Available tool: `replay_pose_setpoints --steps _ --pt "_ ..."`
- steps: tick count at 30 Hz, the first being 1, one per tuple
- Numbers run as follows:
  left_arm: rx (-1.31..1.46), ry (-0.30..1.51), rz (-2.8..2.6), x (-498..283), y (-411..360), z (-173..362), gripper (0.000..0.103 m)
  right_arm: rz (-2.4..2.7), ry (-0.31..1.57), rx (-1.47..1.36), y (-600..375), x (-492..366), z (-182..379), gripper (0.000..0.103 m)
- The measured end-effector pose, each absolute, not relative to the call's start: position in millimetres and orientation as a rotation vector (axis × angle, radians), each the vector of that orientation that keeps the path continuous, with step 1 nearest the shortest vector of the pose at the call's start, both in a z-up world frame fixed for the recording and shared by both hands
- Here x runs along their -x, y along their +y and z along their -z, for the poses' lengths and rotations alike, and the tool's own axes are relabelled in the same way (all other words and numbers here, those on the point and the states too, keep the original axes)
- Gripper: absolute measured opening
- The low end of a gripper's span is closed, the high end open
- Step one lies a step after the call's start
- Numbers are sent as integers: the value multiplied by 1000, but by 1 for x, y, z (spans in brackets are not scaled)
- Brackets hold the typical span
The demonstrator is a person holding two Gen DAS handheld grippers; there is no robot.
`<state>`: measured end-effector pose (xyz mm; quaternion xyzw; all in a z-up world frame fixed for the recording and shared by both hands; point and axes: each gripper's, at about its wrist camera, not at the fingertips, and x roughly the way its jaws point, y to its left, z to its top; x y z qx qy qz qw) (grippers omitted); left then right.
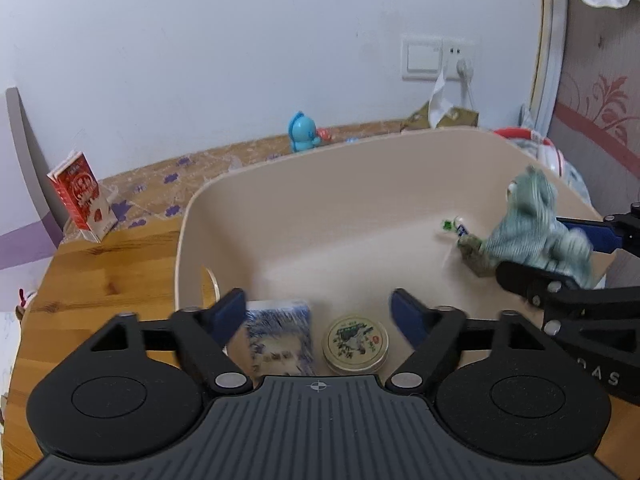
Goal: Organize objects
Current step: 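Carry both items over the bin and open both tools to release them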
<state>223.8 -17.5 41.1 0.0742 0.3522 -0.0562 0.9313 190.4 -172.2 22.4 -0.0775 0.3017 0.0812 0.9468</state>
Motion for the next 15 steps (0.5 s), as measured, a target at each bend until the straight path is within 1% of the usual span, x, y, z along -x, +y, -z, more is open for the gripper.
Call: replay_pose_setpoints --steps 5,7,8,10,12,15 --pt "-151 689 113 -214 -17 -52 88 -163 585 152 -177 -181 -31 70" --pt "-150 678 114 -209 -16 -56 88 -157 569 145 -180 -177 -34 78" --pt "-151 671 113 -206 -15 -58 88 -153 559 142 -181 -173 -36 80" --pt "-151 660 113 -199 -13 -61 89 -149 541 137 -185 -167 -40 86" --pt "-145 651 113 -193 -10 -63 89 -147 524 127 -188 -160 -44 89" --pt "-124 640 108 -181 -5 -67 89 -147 507 110 -194 -151 -48 91"
